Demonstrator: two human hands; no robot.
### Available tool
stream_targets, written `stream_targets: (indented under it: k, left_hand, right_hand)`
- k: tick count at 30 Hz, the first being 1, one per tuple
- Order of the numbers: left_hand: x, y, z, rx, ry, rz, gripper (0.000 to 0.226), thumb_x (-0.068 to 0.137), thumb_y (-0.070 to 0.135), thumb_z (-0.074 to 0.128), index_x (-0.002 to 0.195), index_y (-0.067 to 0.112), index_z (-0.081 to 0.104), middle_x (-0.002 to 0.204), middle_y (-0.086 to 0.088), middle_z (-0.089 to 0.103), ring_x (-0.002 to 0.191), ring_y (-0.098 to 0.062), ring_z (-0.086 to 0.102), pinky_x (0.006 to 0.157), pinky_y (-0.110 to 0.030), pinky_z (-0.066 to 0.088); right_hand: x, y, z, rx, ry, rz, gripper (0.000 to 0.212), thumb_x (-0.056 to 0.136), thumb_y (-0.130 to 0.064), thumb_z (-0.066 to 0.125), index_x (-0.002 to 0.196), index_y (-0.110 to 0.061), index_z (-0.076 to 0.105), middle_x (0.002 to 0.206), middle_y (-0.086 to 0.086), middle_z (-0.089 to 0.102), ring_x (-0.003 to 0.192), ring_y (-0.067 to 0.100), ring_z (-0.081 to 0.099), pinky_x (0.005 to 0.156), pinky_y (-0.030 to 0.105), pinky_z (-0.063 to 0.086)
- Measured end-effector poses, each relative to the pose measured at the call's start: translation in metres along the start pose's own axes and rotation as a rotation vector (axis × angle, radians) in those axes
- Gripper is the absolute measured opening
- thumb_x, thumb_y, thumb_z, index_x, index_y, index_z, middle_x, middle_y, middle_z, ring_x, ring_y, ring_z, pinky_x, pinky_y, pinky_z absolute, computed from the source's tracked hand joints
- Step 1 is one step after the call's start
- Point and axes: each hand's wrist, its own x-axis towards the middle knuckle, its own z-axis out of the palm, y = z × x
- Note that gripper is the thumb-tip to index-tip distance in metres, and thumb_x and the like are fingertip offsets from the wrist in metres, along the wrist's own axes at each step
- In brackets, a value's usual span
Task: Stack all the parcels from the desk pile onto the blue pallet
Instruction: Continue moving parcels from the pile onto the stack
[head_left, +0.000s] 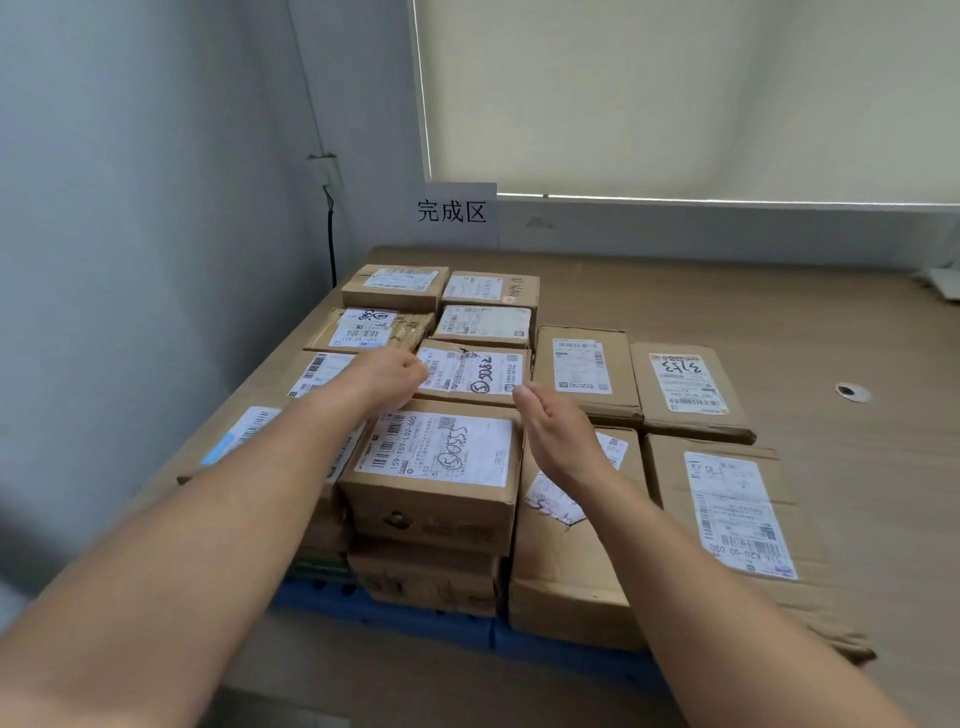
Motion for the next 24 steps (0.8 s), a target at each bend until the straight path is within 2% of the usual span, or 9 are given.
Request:
stream_targets:
  k: [3, 6, 8, 10, 13, 15, 18, 22, 24]
  left_hand:
    - [0.002, -0.004, 0.003, -0.016, 0.025, -0.018, 0.033, 0.097, 0.032, 0.042, 0.08, 0.01, 0.06, 0.098, -0.001, 0.06, 0.086, -0.019, 0.056, 0.065, -0.029, 0.039]
    - [0.005, -0.007, 0.001, 0.017, 0.03, -0.033, 0.033, 0.097, 0.033, 0.043, 0.073, 0.015, 0.057, 0.087, -0.004, 0.059, 0.074, -0.017, 0.054, 0.059, -0.029, 0.038]
    - [0.007, -0.007, 0.0, 0.042, 0.025, -0.034, 0.028, 0.097, 0.033, 0.042, 0.085, 0.016, 0.061, 0.093, 0.001, 0.059, 0.083, -0.016, 0.054, 0.062, -0.029, 0.039]
    - [0.012, -0.006, -0.001, 0.077, 0.046, -0.013, 0.024, 0.097, 0.032, 0.042, 0.103, 0.02, 0.062, 0.101, 0.005, 0.055, 0.095, -0.017, 0.052, 0.072, -0.029, 0.04]
    - [0.021, 0.0, -0.003, 0.078, 0.117, 0.013, 0.017, 0.097, 0.03, 0.041, 0.103, 0.023, 0.055, 0.109, 0.001, 0.057, 0.098, -0.016, 0.049, 0.081, -0.031, 0.039]
    - [0.031, 0.008, -0.004, 0.077, 0.137, 0.029, 0.025, 0.098, 0.027, 0.04, 0.115, 0.019, 0.057, 0.125, -0.005, 0.057, 0.109, -0.021, 0.05, 0.088, -0.033, 0.039]
    - [0.05, 0.019, -0.004, 0.07, 0.111, 0.063, 0.04, 0.099, 0.026, 0.038, 0.137, 0.016, 0.047, 0.14, -0.002, 0.049, 0.128, -0.022, 0.043, 0.103, -0.036, 0.036]
    - [0.078, 0.025, 0.001, 0.101, 0.068, 0.017, 0.039, 0.099, 0.027, 0.038, 0.135, 0.017, 0.048, 0.138, -0.002, 0.05, 0.127, -0.022, 0.043, 0.101, -0.036, 0.035]
    - [0.086, 0.027, 0.003, 0.114, 0.052, -0.016, 0.036, 0.099, 0.027, 0.037, 0.13, 0.016, 0.052, 0.134, -0.003, 0.052, 0.124, -0.023, 0.045, 0.098, -0.036, 0.035]
  right_hand:
    - [-0.002, 0.0, 0.001, 0.002, -0.003, -0.031, 0.031, 0.102, -0.03, 0.035, 0.102, -0.015, 0.062, 0.1, -0.002, 0.063, 0.093, 0.013, 0.054, 0.077, 0.028, 0.038]
    - [-0.003, -0.002, 0.003, -0.031, 0.0, -0.054, 0.037, 0.101, -0.031, 0.036, 0.114, -0.007, 0.061, 0.113, 0.004, 0.064, 0.105, 0.019, 0.055, 0.087, 0.031, 0.039]
    - [-0.003, -0.001, 0.002, -0.029, 0.016, -0.067, 0.039, 0.101, -0.033, 0.036, 0.113, -0.005, 0.061, 0.111, 0.007, 0.065, 0.105, 0.022, 0.056, 0.087, 0.033, 0.041]
    - [0.002, -0.001, -0.001, -0.033, 0.04, -0.071, 0.039, 0.101, -0.034, 0.036, 0.107, -0.006, 0.062, 0.102, 0.007, 0.066, 0.098, 0.023, 0.058, 0.083, 0.036, 0.044]
    - [0.021, 0.002, -0.007, -0.053, 0.093, -0.075, 0.041, 0.101, -0.034, 0.034, 0.102, -0.003, 0.062, 0.097, 0.011, 0.066, 0.093, 0.026, 0.058, 0.082, 0.041, 0.045]
    - [0.04, 0.004, -0.012, -0.057, 0.112, -0.08, 0.04, 0.101, -0.033, 0.034, 0.1, -0.004, 0.062, 0.095, 0.007, 0.066, 0.091, 0.023, 0.058, 0.081, 0.04, 0.046]
    - [0.067, 0.005, -0.016, -0.062, 0.081, -0.053, 0.036, 0.101, -0.031, 0.034, 0.103, -0.009, 0.063, 0.095, -0.001, 0.063, 0.091, 0.017, 0.056, 0.08, 0.033, 0.043]
    - [0.1, 0.014, -0.014, -0.067, 0.026, -0.018, 0.037, 0.101, -0.033, 0.034, 0.108, -0.008, 0.061, 0.104, 0.001, 0.064, 0.099, 0.02, 0.057, 0.09, 0.038, 0.045]
    - [0.107, 0.017, -0.013, -0.039, -0.011, 0.006, 0.037, 0.102, -0.031, 0.034, 0.118, -0.007, 0.057, 0.106, -0.007, 0.055, 0.1, 0.012, 0.05, 0.09, 0.029, 0.038]
